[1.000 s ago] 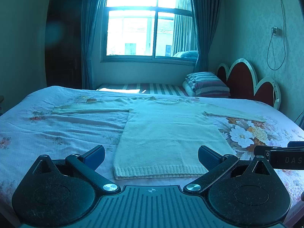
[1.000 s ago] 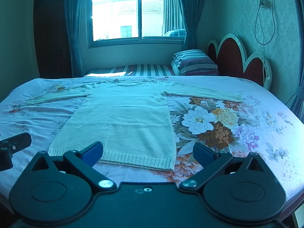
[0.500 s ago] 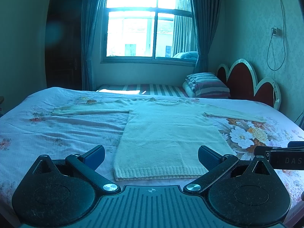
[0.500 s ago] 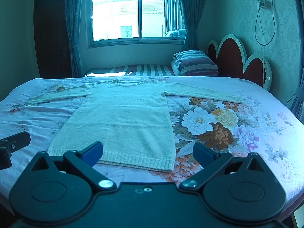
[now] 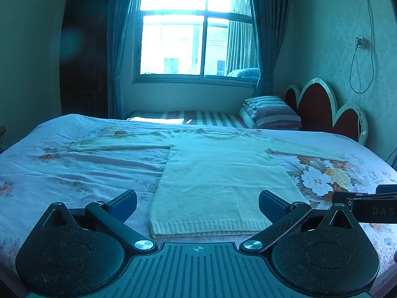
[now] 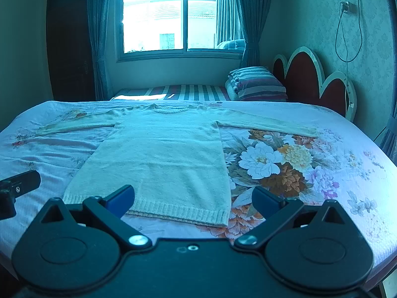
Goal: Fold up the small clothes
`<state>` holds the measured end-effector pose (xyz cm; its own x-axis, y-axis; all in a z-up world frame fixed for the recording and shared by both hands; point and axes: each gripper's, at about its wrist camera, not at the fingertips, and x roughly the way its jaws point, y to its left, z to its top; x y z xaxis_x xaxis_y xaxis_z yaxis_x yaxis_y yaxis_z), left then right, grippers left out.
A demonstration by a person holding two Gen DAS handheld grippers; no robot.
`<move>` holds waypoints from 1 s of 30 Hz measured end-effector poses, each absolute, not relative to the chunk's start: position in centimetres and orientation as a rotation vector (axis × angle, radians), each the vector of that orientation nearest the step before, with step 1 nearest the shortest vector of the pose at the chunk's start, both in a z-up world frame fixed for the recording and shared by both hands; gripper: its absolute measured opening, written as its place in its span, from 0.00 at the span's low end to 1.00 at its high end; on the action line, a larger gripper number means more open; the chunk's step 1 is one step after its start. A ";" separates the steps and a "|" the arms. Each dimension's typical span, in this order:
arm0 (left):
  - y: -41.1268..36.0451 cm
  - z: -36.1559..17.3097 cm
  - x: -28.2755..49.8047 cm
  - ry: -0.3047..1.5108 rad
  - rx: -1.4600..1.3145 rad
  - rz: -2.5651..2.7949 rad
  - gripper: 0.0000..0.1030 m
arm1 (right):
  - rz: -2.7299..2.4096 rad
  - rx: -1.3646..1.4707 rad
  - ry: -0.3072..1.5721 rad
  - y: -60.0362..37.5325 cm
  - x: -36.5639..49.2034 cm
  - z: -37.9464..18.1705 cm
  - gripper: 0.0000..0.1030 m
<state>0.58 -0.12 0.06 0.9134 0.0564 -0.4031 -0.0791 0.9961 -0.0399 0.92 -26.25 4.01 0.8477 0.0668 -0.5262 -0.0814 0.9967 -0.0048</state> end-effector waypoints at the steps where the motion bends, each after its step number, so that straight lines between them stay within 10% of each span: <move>1: -0.1 0.1 0.7 0.414 -0.056 0.069 1.00 | 0.078 -0.028 0.554 -26.2 0.9 4.0 0.99; 15: 3.3 0.1 2.1 0.391 -0.119 0.105 1.00 | 0.044 -0.003 0.495 -28.7 1.7 4.5 0.99; 30: 9.3 -4.0 20.9 0.424 -0.121 0.272 1.00 | -0.234 0.204 0.424 -43.1 20.8 2.2 0.96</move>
<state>20.90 9.29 -3.98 0.8758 0.2348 -0.4218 -0.2851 0.9567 -0.0594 20.76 -43.13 2.19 0.8854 -0.1807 -0.4283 0.2654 0.9529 0.1466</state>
